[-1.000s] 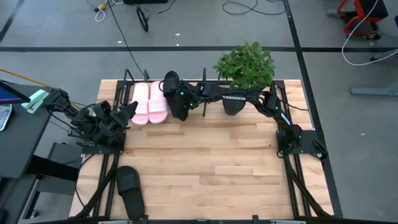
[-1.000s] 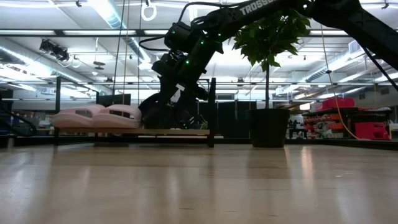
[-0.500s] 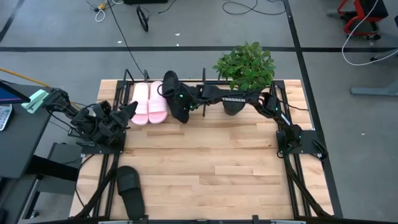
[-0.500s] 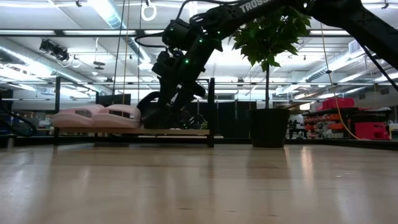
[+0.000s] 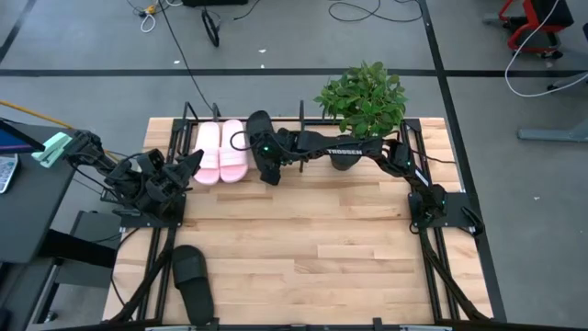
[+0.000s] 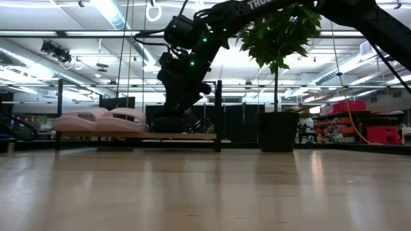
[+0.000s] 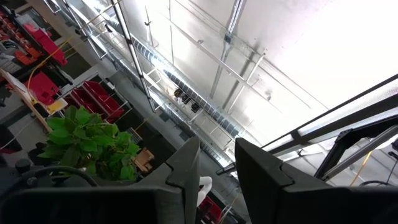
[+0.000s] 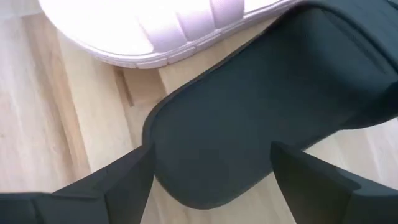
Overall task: Pick and place slides into the shelf
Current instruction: Put the black slide on the shelf
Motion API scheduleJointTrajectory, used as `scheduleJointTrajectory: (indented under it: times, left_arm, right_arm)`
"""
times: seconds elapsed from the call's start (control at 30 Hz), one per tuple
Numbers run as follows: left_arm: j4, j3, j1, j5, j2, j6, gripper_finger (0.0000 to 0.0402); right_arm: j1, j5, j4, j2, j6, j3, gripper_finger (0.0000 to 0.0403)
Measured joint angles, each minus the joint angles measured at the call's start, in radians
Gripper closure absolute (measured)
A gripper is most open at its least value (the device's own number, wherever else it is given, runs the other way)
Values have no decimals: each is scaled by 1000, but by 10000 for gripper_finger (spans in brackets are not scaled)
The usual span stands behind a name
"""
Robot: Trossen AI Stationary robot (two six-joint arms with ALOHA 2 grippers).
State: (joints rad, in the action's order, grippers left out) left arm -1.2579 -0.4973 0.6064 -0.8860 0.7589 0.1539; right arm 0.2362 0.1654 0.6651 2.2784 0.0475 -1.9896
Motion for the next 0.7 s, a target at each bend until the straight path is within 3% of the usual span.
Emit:
scheduleJointTrajectory:
  times: [0.33, 0.5, 0.7]
  left_arm:
    - [5, 0, 0, 0, 0, 0, 294]
    - [6, 0, 0, 0, 0, 0, 294]
    - [7, 0, 0, 0, 0, 0, 294]
  right_arm:
    - [1, -3, 57, -8, 3, 0, 83]
    - [-19, -44, 125, -8, -160, 0, 90]
    - [-62, 1, 120, -8, -368, 0, 91]
